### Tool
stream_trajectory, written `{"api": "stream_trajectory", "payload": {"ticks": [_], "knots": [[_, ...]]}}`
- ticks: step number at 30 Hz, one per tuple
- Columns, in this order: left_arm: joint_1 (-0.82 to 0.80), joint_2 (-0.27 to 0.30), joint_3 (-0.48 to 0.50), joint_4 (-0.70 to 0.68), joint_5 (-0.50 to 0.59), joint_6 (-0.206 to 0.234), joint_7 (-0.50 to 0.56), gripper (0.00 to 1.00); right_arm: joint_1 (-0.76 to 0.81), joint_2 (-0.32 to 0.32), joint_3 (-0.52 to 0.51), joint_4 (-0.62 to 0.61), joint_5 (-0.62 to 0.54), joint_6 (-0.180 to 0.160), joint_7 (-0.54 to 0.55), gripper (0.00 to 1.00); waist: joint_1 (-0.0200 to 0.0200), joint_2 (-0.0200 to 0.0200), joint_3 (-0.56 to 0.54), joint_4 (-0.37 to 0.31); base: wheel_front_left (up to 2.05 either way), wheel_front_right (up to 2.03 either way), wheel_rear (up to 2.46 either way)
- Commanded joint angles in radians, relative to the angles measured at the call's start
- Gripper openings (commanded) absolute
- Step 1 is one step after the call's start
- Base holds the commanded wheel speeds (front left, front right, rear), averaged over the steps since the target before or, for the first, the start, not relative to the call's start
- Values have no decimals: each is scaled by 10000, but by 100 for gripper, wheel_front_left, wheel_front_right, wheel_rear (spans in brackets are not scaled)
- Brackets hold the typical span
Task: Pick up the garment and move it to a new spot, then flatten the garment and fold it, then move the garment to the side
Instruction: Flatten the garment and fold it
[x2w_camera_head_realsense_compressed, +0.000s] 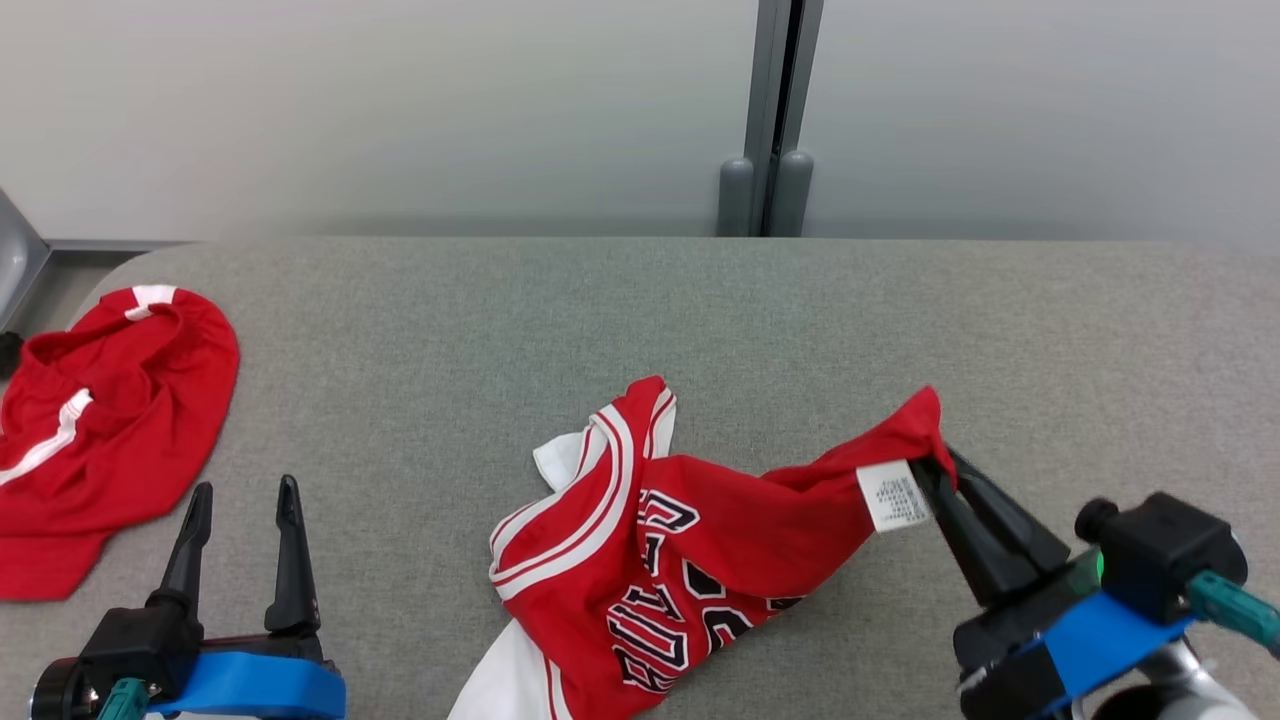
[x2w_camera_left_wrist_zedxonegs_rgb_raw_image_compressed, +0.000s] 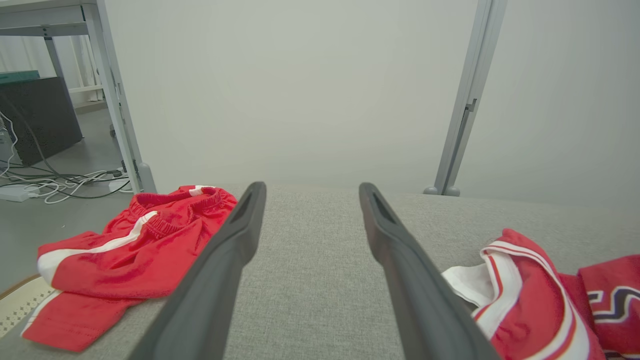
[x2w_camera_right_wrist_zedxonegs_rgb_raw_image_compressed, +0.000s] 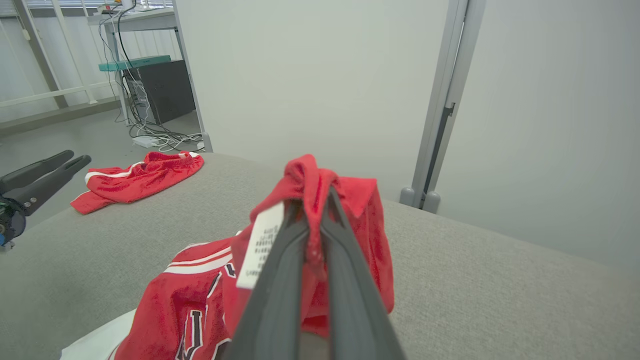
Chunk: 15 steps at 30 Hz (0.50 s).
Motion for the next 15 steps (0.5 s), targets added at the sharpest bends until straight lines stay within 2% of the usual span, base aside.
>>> {"api": "stream_trajectory", "payload": {"ticks": [1, 5, 9, 15], "knots": [[-141, -18, 15, -54, 12, -40, -45, 100, -285, -62, -63, 163, -81, 1, -84, 0, 0, 1, 98, 55, 0, 0, 0], [-354, -80, -19, -75, 45, -49, -45, 100, -1263, -116, -38, 1604, -197, 1, -732, 0, 0, 1, 404, 191, 0, 0, 0], [-677, -155, -137, -15, 84, -76, -45, 100, -2708, -24, 238, 3641, -247, 3, -1552, 0, 0, 1, 717, 464, 0, 0, 0], [-1163, -298, -299, 101, 100, -153, -45, 100, -5332, 256, 1250, 6861, -285, 1, -2563, 0, 0, 1, 1252, 933, 0, 0, 0]]}}
